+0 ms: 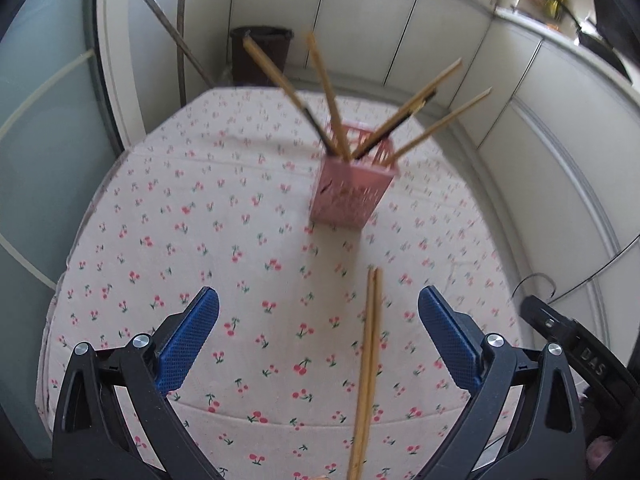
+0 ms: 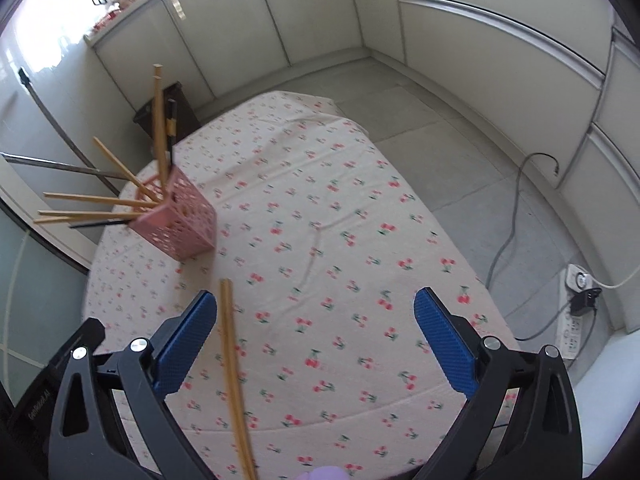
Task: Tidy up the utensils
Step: 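Move both open grippers back to the last wooden chopsticks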
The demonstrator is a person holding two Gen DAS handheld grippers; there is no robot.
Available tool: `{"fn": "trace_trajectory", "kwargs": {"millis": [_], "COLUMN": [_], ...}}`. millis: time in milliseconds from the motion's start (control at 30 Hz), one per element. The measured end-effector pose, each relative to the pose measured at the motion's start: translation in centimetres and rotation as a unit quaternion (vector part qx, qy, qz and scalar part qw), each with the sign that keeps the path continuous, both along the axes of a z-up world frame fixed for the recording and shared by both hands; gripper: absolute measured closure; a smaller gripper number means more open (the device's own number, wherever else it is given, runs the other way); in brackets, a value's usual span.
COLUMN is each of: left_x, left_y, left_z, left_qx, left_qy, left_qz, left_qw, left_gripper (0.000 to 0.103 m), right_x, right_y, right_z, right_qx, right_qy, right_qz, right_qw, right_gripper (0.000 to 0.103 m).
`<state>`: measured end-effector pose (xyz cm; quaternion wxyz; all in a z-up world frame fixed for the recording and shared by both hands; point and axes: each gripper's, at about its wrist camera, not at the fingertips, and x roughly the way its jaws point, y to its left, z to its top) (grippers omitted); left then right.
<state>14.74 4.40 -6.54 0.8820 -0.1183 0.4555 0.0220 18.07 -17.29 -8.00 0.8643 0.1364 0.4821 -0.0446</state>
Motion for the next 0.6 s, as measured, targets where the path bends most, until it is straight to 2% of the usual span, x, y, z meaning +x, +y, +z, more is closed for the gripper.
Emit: {"fn": "trace_trajectory", "kwargs": {"millis": [67, 233, 400, 533, 600], "left_x": [0.5, 2.6, 5.4, 7.1, 7.4], "left_y": [-0.1, -0.4, -1.0, -1.2, -1.1], "left_z": [-1.1, -4.9, -8.5, -10.6, -11.1], "left_qx": [0.002, -0.004, -0.014, 0.014, 0.016], "left_qy": [0.022, 0.096, 0.162, 0.188, 0.193], "left_qz": [-0.002, -0.003, 0.006, 0.019, 0.028], "left_qw": [0.9998, 0.9953, 0.9866, 0.9818, 0.9807], "left_gripper": [0.007, 0.007, 0.007, 0.007, 0.007], "right_x": [-0.4, -0.8, -1.2, -1.3, -1.2], "right_y": [-1.0, -3.5, -4.2, -4.4, -4.6], "right_z": [-1.1, -4.2, -4.9, -5.6, -5.8], "right_qx": [-0.011, 0.041, 0.063, 0.088, 0.098], "right_qy": [0.022, 0.095, 0.114, 0.135, 0.143], "right_qz": [-0.014, -0.038, -0.043, -0.041, -0.037], "right_qw": [1.0, 0.994, 0.991, 0.986, 0.984], "right_gripper": [0.007, 0.007, 0.007, 0.007, 0.007]}}
